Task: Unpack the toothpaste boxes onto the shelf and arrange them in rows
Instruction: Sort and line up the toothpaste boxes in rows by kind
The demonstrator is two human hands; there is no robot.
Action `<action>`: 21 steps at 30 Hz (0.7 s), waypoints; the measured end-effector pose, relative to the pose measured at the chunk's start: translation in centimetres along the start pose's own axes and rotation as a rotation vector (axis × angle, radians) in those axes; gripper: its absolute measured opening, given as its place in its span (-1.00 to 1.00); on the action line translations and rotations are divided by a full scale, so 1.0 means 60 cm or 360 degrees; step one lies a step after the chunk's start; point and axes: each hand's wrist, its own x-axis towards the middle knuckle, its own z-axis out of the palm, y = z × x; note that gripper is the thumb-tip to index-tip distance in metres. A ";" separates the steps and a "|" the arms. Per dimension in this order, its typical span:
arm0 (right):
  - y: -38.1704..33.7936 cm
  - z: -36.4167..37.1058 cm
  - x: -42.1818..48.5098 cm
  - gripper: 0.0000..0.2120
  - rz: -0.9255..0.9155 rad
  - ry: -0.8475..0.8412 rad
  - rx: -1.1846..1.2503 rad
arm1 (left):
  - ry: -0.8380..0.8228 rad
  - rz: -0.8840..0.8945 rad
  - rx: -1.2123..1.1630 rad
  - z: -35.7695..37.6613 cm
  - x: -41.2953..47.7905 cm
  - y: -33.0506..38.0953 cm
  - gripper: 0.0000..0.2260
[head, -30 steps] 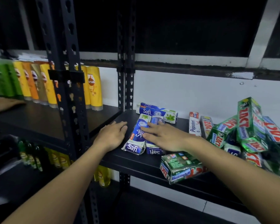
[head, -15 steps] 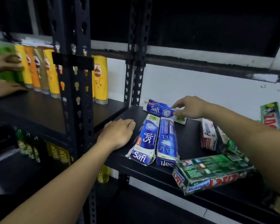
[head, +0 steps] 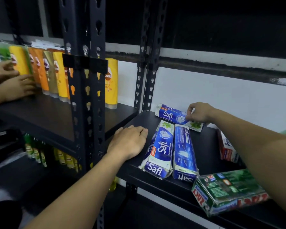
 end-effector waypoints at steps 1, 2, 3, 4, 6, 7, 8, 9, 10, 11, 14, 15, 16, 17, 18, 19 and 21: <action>0.001 0.001 0.000 -0.85 0.0015 0.0001 0.0050 | -0.0003 0.0000 -0.0001 0.000 0.000 0.000 -0.56; 0.003 0.001 0.000 -0.85 0.0026 -0.0016 0.0093 | -0.0006 0.0001 -0.0001 0.000 0.000 0.000 -0.56; 0.005 -0.001 0.000 -0.86 0.0027 -0.0048 0.0137 | -0.0007 0.0002 0.0001 0.000 0.000 -0.001 -0.56; 0.007 -0.005 -0.001 -0.87 0.0026 -0.0089 0.0182 | -0.0007 0.0003 0.0006 0.000 0.000 0.000 -0.56; 0.011 -0.011 -0.004 -0.90 0.0063 -0.0199 0.0345 | -0.0008 0.0003 0.0012 0.000 0.000 0.000 -0.56; 0.014 -0.012 -0.004 -0.89 0.0090 -0.0244 0.0449 | -0.0009 0.0003 0.0011 0.000 0.001 0.000 -0.56; 0.015 -0.012 -0.005 -0.88 0.0103 -0.0268 0.0503 | -0.0010 0.0003 0.0012 0.000 0.001 0.000 -0.56; 0.014 -0.009 -0.006 -0.88 0.0102 -0.0253 0.0503 | -0.0010 0.0002 0.0015 0.001 0.001 0.000 -0.56; 0.013 -0.006 -0.006 -0.86 0.0080 -0.0171 0.0400 | -0.0008 0.0001 0.0019 0.001 0.001 0.000 -0.56; 0.010 -0.005 -0.005 -0.82 0.0056 -0.0053 0.0213 | -0.0008 -0.0002 0.0019 0.001 0.002 -0.001 -0.56; 0.002 -0.009 -0.014 -0.70 0.0088 0.0051 -0.0062 | -0.0018 -0.0006 0.0012 0.000 0.001 0.000 -0.56; 0.003 -0.013 -0.016 -0.66 0.0153 -0.0051 0.0017 | -0.0020 -0.0007 0.0010 0.000 0.000 0.000 -0.56; 0.007 -0.015 -0.018 -0.61 0.0219 -0.0169 0.0108 | -0.0019 -0.0008 0.0008 0.000 0.000 0.000 -0.56; 0.013 -0.014 -0.018 -0.57 0.0267 -0.0281 0.0184 | -0.0015 -0.0011 0.0006 0.000 0.000 0.001 -0.56; 0.018 -0.011 -0.016 -0.54 0.0276 -0.0344 0.0215 | -0.0014 -0.0012 0.0007 0.000 0.000 0.001 -0.56; 0.022 -0.006 -0.014 -0.52 0.0254 -0.0340 0.0234 | -0.0015 -0.0014 0.0009 0.000 -0.001 0.001 -0.56; 0.030 0.007 -0.007 -0.51 0.0204 -0.0211 0.0261 | -0.0017 -0.0014 0.0011 -0.001 -0.002 0.002 -0.57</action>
